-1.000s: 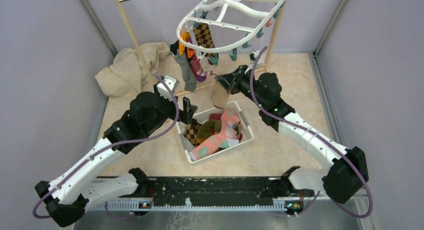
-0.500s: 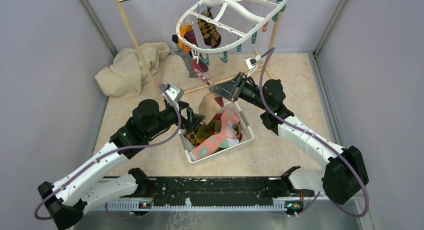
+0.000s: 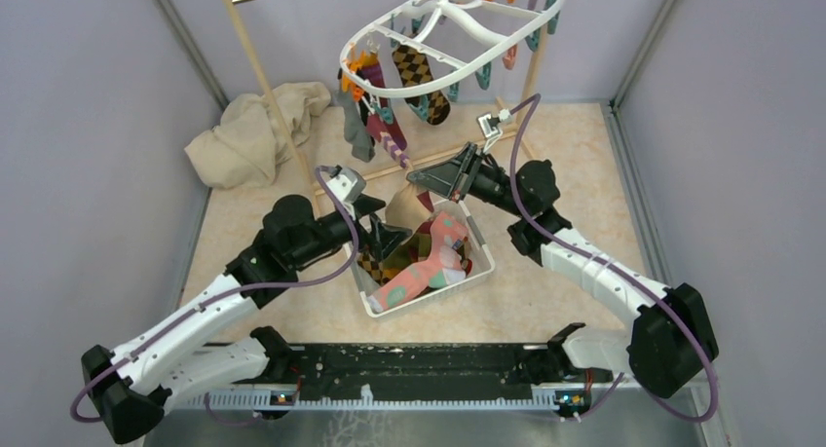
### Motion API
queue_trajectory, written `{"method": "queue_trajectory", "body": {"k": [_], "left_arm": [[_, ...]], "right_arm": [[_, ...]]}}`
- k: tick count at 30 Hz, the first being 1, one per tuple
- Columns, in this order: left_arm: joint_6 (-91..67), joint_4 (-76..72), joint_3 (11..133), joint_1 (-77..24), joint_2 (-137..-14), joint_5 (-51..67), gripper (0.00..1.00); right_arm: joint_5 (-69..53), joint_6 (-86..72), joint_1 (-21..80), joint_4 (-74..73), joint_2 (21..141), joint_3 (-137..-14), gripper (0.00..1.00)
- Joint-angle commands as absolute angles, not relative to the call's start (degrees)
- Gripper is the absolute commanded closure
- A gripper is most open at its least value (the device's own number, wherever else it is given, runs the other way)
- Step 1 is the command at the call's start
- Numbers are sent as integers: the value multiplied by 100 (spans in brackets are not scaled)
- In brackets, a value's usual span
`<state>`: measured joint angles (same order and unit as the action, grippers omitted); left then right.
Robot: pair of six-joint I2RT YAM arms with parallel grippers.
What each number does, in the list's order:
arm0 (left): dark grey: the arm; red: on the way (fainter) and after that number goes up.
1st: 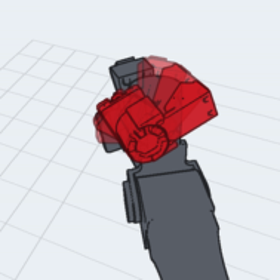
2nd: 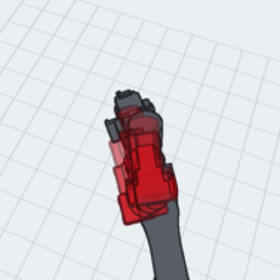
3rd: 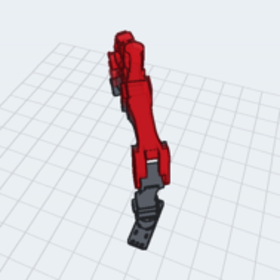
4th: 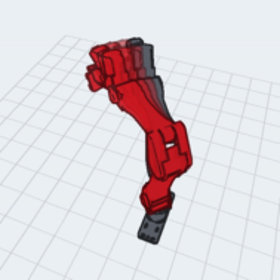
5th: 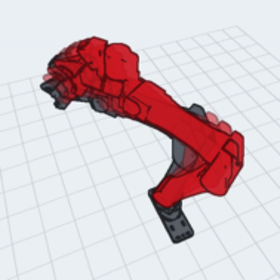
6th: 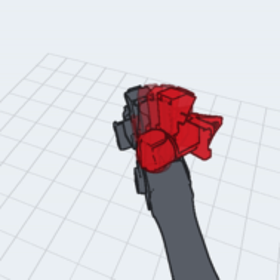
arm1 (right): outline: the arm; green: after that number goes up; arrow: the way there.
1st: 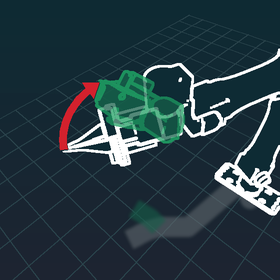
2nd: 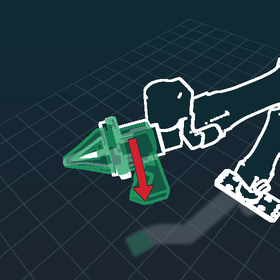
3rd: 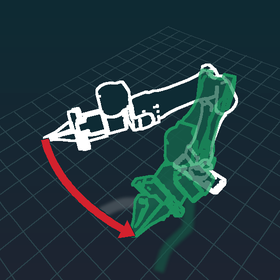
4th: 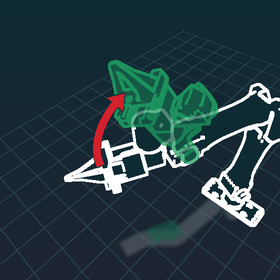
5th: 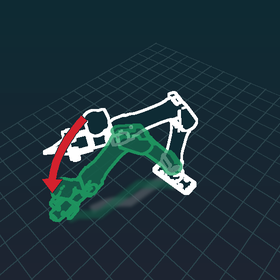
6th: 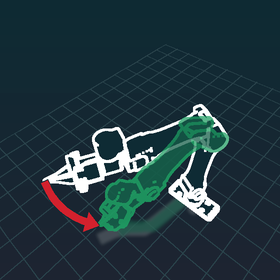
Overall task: Remove the socks clipped to the hanger
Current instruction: Remove the sock from the hanger.
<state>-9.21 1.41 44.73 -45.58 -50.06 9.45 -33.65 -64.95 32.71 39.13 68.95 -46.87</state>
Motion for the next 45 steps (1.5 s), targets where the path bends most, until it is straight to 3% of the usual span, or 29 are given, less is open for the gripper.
{"method": "queue_trajectory", "body": {"k": [1,3,9,10,15,19,22,31,45], "left_arm": [[-938,-439,4465,-4536,-5146,1276,1],[-958,-530,4470,-4537,-5198,1293,7],[-886,-138,4939,-4536,-5566,1477,93],[-872,-47,5022,-4535,-5614,1474,100],[-905,483,5306,-4542,-5677,1253,100],[-889,1219,5688,-4546,-5772,867,100],[-827,1450,5827,-4547,-5891,483,100],[-679,1650,6270,-4640,-6656,-471,100],[-133,1734,6861,-5707,-7870,-3600,100]], "right_arm": [[-3505,-6691,3243,4570,6781,-4672,100],[-3515,-6705,3239,4563,6777,-4654,100],[-3522,-6665,3243,4485,6768,-4593,100],[-3520,-6657,3243,4468,6763,-4584,100],[-3486,-6507,3241,4185,6705,-4589,100],[-3136,-5582,3243,2631,6424,-4896,79],[-2520,-4703,3243,1223,6114,-5279,69],[-972,-2887,3505,-1204,5687,-6581,67],[-535,-2549,3744,-2226,6111,-8510,65]]}}
